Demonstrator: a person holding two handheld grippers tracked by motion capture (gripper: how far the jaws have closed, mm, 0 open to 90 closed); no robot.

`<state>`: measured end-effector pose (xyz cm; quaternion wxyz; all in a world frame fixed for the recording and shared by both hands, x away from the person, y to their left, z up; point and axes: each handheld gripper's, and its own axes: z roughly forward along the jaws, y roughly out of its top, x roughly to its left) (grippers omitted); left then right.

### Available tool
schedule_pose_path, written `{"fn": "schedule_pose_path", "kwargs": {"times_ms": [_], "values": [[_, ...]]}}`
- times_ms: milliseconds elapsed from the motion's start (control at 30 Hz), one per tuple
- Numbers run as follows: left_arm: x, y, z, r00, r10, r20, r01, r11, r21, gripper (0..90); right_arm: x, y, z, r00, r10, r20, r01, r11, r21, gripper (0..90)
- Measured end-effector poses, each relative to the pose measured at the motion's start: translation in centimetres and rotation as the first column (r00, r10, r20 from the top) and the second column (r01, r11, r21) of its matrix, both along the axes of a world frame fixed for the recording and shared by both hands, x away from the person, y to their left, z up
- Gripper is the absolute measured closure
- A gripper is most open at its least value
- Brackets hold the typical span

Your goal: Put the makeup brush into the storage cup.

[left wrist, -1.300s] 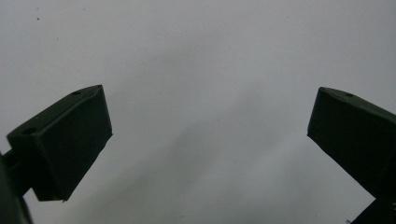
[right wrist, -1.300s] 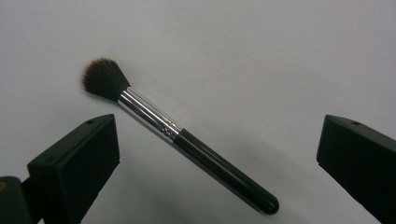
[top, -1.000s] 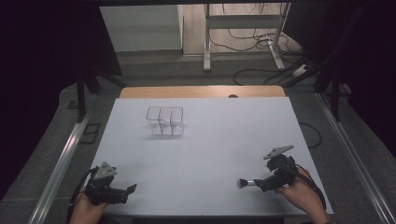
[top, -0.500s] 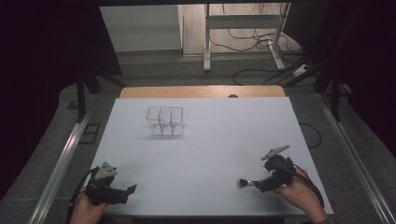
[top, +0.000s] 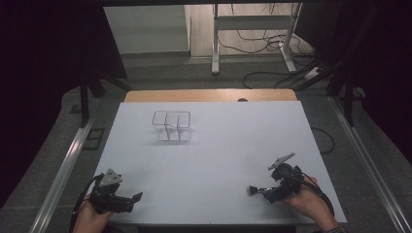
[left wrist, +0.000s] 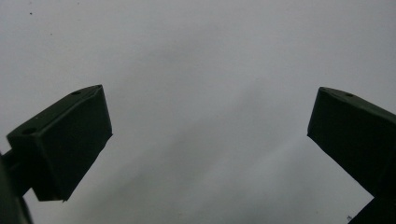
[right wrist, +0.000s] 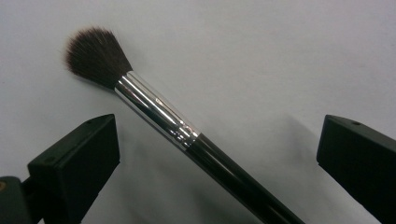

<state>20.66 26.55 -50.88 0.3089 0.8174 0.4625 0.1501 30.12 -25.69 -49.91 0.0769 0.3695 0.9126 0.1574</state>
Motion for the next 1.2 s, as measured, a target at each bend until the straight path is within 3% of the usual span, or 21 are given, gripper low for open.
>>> {"fn": "schedule_pose_path", "kwargs": {"times_ms": [367, 467, 567, 700, 767, 1067, 1200], "values": [[0.0, 0.0, -0.1, 1.0000, -0.003, -0.004, 0.003, 1.0000, 0.002, 0.0, -0.1, 0.5, -0.6, 0.9991, 0.037, -0.018, -0.038, 0.9986, -0.036, 5.1], [0.0, -0.1, -0.1, 1.0000, -0.004, -0.005, 0.004, 1.0000, 0.003, 0.0, -0.1, 0.5, -0.4, 0.9989, 0.043, -0.018, -0.044, 0.9984, -0.036, 11.6], [0.0, -0.1, -0.1, 1.0000, -0.006, -0.005, 0.006, 1.0000, 0.005, 0.0, -0.3, 0.6, -0.1, 0.9978, 0.063, -0.019, -0.064, 0.9971, -0.040, 26.0], [0.0, -0.1, -0.1, 1.0000, -0.005, -0.003, 0.005, 1.0000, 0.006, 0.0, -0.6, 0.9, 0.6, 0.9962, 0.076, -0.043, -0.078, 0.9955, -0.053, 64.0], [0.0, 0.0, 0.0, 1.0000, -0.004, 0.000, 0.004, 1.0000, 0.004, 0.0, -0.7, 1.1, 0.7, 0.9952, 0.083, -0.051, -0.086, 0.9949, -0.053, 78.1], [-0.1, 0.1, 0.1, 0.9997, -0.004, 0.024, 0.004, 1.0000, -0.002, 0.1, -0.6, 0.5, 0.7, 0.9970, 0.043, -0.064, -0.043, 0.9991, -0.002, 79.1], [-0.2, 0.0, 0.5, 0.9976, -0.023, 0.065, 0.024, 0.9996, -0.017, 0.1, -0.6, 0.1, 0.7, 0.9973, 0.024, -0.069, -0.021, 0.9993, 0.032, 79.1]]}}
